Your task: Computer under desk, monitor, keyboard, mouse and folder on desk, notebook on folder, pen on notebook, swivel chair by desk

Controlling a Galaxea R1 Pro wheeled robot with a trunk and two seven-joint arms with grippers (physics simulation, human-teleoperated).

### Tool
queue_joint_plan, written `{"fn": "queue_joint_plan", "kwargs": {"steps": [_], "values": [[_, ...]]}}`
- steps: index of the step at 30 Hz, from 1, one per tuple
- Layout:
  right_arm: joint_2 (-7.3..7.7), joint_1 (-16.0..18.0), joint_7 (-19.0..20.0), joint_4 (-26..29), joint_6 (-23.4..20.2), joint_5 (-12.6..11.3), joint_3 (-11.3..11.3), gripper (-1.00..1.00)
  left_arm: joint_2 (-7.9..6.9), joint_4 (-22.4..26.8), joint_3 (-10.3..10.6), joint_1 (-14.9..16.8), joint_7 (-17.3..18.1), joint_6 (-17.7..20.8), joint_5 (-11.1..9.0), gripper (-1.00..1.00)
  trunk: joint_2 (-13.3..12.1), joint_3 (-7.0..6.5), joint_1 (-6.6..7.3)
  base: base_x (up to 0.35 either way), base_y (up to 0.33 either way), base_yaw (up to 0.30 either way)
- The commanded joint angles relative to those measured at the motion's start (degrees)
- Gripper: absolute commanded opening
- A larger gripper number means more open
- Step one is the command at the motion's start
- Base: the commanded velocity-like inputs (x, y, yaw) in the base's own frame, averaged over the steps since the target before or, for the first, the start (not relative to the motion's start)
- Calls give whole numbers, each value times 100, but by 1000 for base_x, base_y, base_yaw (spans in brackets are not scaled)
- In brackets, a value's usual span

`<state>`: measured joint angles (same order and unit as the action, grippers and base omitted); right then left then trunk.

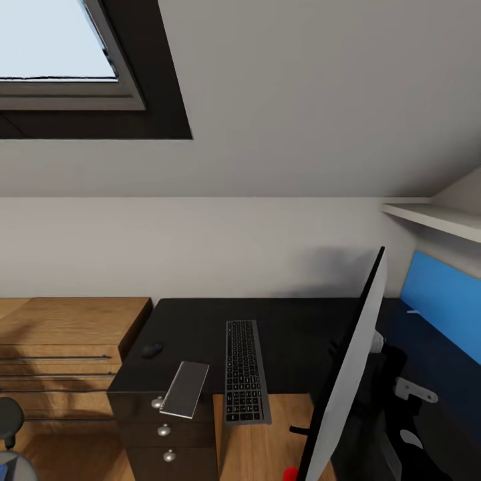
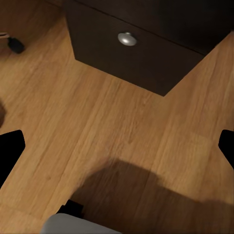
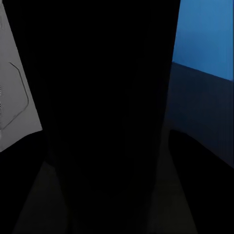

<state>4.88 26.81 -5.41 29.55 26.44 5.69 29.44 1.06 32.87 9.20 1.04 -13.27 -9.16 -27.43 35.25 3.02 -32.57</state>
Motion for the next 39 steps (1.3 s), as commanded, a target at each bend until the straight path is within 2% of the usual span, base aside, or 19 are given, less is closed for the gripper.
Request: {"fn": "queue_joint_plan", "kwargs": {"steps": [1,11,39], "values": [[-4,11,-21,16,10,90,43,-100,-6,0,47,3,-44,-33,-60,100,10,4,-2,0,0,-128],[-4,12,-20,16,10,92,37,-100,-9,0,47,5,-44,-33,-60,100,10,-44,-2,0,0,-124],[-4,14,58,16,10,99,35,-100,-9,0,47,4,-35,-34,-54,100,10,-63,-2,0,50,-15]]}}
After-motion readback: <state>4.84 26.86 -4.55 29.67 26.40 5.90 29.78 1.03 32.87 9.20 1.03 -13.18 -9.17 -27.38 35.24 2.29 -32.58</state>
